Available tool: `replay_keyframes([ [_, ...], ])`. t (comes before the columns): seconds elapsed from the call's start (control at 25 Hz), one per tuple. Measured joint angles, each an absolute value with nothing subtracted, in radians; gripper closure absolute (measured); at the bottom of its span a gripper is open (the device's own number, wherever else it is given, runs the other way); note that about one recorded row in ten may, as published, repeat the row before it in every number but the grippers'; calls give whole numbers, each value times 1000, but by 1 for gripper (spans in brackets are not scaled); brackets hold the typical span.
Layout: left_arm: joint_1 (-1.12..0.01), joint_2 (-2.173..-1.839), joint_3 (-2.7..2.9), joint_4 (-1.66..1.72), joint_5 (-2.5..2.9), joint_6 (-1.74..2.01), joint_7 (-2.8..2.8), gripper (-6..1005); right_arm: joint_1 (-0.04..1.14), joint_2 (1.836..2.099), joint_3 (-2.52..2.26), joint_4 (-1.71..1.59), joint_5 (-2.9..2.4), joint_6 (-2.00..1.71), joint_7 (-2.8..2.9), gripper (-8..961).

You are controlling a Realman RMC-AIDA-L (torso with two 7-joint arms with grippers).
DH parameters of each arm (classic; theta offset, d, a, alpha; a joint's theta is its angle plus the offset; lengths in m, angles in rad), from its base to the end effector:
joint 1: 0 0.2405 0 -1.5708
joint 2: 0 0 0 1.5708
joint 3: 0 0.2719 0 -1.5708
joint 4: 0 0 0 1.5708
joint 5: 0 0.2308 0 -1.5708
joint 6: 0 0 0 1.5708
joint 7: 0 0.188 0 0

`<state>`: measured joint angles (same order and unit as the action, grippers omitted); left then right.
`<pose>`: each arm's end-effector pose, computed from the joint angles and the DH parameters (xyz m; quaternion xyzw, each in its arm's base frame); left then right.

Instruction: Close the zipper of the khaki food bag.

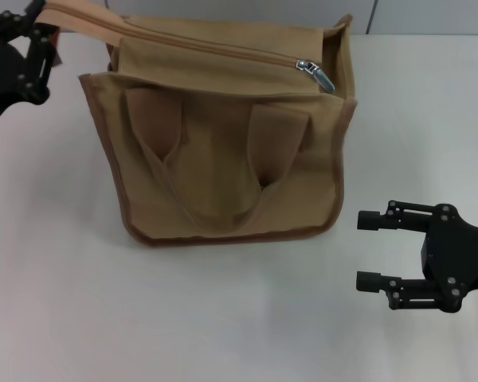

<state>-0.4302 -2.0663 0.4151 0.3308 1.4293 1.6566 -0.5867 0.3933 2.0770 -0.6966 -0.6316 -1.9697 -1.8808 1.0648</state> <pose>-0.2913 0.3624 0.0292 -0.7752 -0.0410 -0.4281 0.4628 0.2745 0.2831 -0.0406 -0.9445 0.0896 0.3117 0.0530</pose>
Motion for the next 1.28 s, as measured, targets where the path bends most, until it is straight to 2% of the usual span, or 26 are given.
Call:
replay_keyframes([
  [0.24, -384, -2055, 420, 545, 1546, 1660, -1027, 881, 398, 2077, -697, -630, -1970, -1862, 1065, 194],
  [0.48, -374, -2030, 453, 700, 1715, 1693, -1355, 616, 409, 2077, -701, -630, -1971, -1842, 1068, 193],
  [0.72, -378, -1983, 484, 728, 1816, 1885, -1492, 372, 420, 2077, -704, -626, -1971, -1842, 1069, 193],
  [0.88, -371, -1984, 553, 712, 1829, 1985, -1477, 186, 428, 2077, -705, -603, -1971, -1851, 1067, 194],
  [1.28, -383, -2028, 756, 598, 1922, 1925, -1255, 153, 453, 2077, -778, -509, -1971, -1796, 1026, 193],
])
